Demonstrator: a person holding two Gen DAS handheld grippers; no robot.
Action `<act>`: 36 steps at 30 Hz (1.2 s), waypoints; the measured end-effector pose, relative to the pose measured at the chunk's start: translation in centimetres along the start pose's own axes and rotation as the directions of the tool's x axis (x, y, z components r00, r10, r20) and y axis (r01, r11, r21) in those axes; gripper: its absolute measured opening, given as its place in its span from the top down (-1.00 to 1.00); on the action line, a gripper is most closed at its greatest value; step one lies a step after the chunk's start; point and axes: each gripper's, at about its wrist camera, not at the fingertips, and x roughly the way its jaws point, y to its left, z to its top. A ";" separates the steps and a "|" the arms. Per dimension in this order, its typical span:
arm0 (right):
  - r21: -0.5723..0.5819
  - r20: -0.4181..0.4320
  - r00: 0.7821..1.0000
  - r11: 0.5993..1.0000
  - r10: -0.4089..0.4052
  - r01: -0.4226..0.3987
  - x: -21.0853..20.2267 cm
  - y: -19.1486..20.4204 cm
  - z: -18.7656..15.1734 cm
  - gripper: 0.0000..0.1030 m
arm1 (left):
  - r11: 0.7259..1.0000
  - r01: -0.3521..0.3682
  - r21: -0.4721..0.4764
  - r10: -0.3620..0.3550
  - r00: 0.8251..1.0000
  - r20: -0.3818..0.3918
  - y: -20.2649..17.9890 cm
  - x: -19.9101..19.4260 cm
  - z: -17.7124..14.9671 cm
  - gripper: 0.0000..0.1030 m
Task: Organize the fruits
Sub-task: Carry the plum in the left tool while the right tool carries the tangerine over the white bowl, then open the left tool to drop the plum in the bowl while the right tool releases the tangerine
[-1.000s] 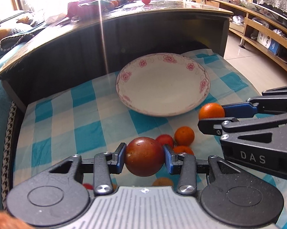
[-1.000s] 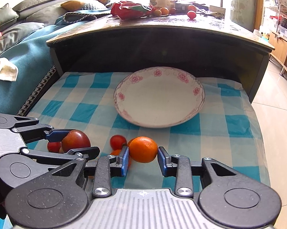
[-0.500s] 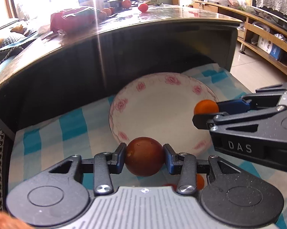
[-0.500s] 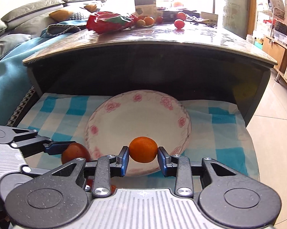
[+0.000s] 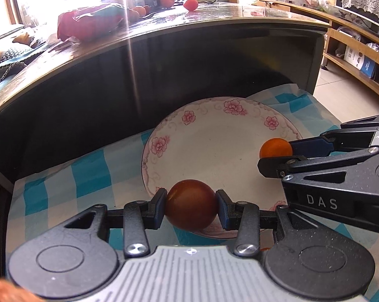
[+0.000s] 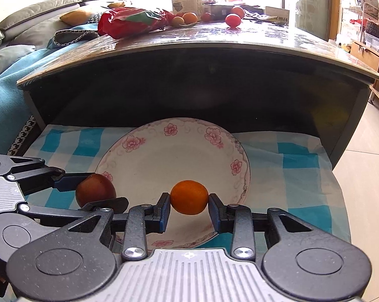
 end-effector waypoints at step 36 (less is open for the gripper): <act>0.022 0.018 1.000 1.000 0.002 -0.002 -1.0 -0.2 0.4 0.13 | 1.000 -0.009 -0.023 0.010 1.000 0.027 1.3 -2.1 -0.5 -0.10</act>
